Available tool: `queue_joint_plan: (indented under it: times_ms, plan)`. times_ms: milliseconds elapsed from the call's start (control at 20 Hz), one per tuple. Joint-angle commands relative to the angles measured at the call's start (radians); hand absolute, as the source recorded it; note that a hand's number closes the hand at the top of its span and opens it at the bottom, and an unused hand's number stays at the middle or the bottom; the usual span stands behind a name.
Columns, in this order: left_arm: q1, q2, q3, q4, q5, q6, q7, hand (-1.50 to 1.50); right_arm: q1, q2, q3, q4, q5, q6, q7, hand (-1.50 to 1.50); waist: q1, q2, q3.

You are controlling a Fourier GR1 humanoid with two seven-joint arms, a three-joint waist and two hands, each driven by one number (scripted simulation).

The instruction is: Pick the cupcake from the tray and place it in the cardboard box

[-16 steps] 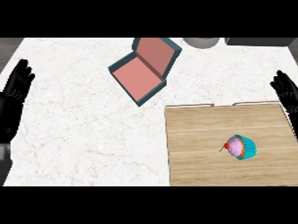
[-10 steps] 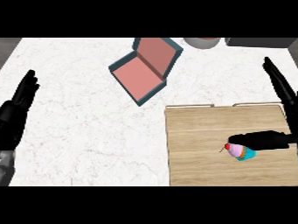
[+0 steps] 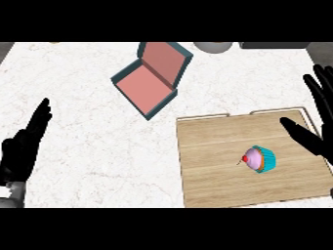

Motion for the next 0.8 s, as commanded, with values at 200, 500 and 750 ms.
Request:
queue_joint_plan:
  times_ms: [200, 500, 750]
  plan:
    - [0.044, -0.020, -0.004, -0.001, -0.013, 0.032, 0.003, 0.00, 0.124, 0.083, -0.017, 0.041, 0.574, 0.027, 0.242, -1.50, -0.047, -0.010, -0.005]
    - [0.046, -0.005, 0.015, 0.009, -0.014, 0.032, -0.006, 0.00, 0.194, 0.197, -0.027, 0.058, 0.856, 0.282, 0.473, -1.50, -0.055, -0.001, -0.007]
    - [0.046, -0.025, -0.003, -0.010, -0.015, 0.033, -0.008, 0.00, 0.251, 0.344, 0.010, 0.075, 1.079, 0.529, 0.703, -1.50, -0.035, 0.005, -0.003]
